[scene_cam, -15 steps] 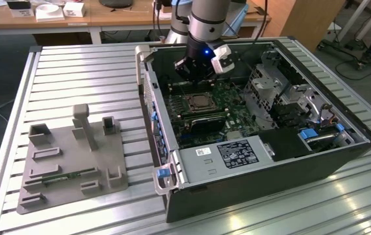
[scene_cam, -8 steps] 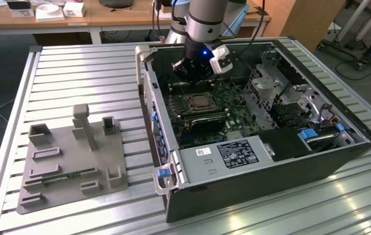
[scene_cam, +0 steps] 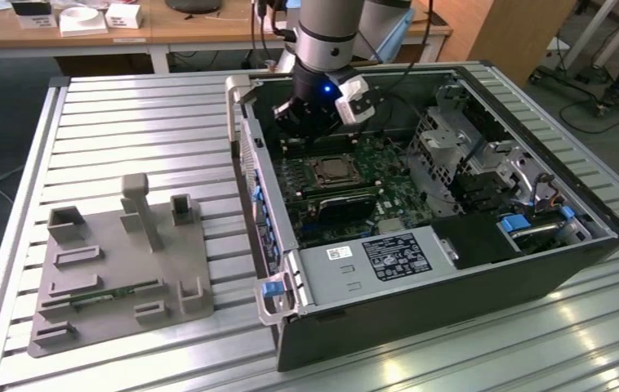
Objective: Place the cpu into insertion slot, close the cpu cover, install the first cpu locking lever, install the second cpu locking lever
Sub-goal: 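Install the first cpu locking lever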
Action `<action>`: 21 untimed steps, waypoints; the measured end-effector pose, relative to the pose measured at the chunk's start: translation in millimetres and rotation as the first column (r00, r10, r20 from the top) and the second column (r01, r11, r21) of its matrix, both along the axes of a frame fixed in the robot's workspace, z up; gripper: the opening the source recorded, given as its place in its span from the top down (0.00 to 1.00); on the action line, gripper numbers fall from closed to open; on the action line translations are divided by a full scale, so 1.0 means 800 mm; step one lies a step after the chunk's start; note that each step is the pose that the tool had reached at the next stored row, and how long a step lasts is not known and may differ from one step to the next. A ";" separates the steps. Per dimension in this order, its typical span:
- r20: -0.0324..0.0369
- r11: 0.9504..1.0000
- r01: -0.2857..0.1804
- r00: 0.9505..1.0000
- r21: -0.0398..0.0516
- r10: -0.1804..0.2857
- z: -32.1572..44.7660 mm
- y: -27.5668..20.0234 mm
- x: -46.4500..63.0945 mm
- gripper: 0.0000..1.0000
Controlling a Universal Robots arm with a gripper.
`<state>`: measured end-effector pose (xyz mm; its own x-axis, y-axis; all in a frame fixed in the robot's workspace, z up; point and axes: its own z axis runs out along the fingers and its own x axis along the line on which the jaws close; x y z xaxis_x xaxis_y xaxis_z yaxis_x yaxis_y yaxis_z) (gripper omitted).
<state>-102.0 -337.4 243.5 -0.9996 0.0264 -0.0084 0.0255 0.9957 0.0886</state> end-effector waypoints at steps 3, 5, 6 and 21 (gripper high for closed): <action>0.000 1.000 -0.001 1.000 0.000 0.001 0.0000 0.0000 -0.007 0.90; 0.000 1.000 -0.001 1.000 0.000 0.001 0.0005 0.0000 -0.010 0.90; 0.000 1.000 -0.001 1.000 0.000 0.001 0.0014 0.0000 -0.011 0.90; 0.004 1.000 -0.001 1.000 0.000 0.001 0.0217 0.0037 -0.028 0.90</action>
